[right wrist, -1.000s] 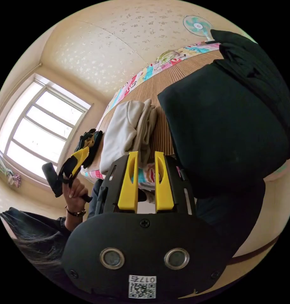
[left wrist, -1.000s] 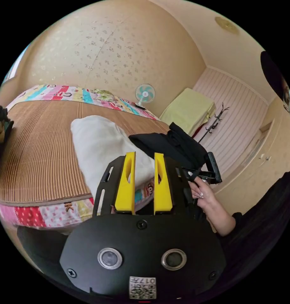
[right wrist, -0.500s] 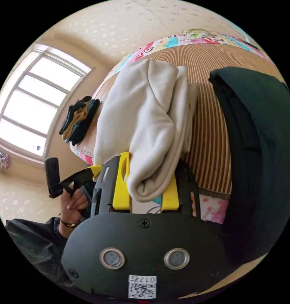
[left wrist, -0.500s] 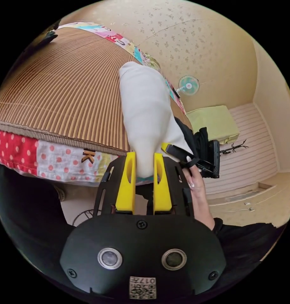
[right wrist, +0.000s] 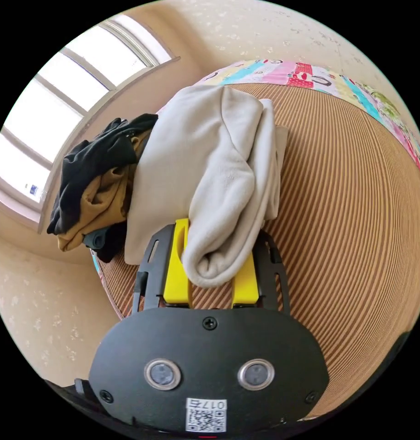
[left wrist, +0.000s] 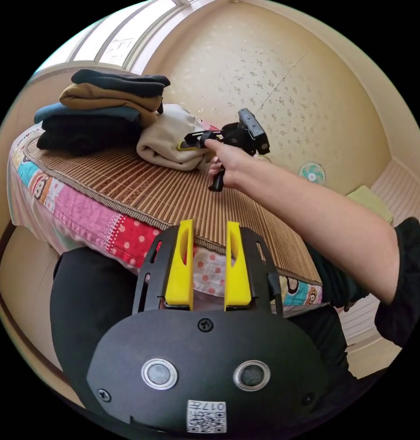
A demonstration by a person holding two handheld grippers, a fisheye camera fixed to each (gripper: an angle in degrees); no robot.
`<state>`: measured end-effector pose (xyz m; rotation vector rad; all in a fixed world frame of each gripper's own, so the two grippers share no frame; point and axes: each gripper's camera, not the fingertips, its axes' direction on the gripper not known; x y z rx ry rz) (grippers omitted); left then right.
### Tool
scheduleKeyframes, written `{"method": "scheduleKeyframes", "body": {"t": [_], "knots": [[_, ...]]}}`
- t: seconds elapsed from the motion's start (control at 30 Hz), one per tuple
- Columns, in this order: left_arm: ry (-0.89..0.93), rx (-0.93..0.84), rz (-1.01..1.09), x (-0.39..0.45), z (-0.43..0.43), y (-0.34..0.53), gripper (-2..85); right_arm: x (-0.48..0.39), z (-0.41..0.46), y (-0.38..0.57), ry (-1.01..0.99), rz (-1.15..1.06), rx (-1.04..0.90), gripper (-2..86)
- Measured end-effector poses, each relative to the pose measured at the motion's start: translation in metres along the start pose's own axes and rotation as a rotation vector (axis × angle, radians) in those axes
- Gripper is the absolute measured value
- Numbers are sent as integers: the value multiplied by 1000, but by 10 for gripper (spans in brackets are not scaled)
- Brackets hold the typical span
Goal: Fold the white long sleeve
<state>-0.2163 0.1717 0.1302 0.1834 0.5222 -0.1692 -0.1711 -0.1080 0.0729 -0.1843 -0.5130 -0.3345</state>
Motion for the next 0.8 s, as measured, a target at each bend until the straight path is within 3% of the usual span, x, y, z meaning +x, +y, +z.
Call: {"method": "scheduleKeyframes", "body": {"t": [0.07,0.17,0.3,0.4,0.47,0.57,0.7,0.8], "knots": [[-14,15,33,3,9,3,110,-18,9,-15,90,-71,-17,130],[-33,-9,75,6,27,4,113,0,-13,-7,7,-38,-80,130],[-29,-4,75,2,40,6,115,39,-91,87,-11,-2,116,121],[-25,11,62,-1,49,11,122,78,-159,195,232,32,185,122],[-27,13,74,1,59,14,125,124,-216,290,448,201,220,127],[-43,14,87,4,71,20,126,175,-287,406,571,491,274,130],[-56,26,93,8,81,30,132,228,-338,502,547,763,351,148],[-81,29,112,12,88,38,135,274,-330,529,235,846,394,164]]}}
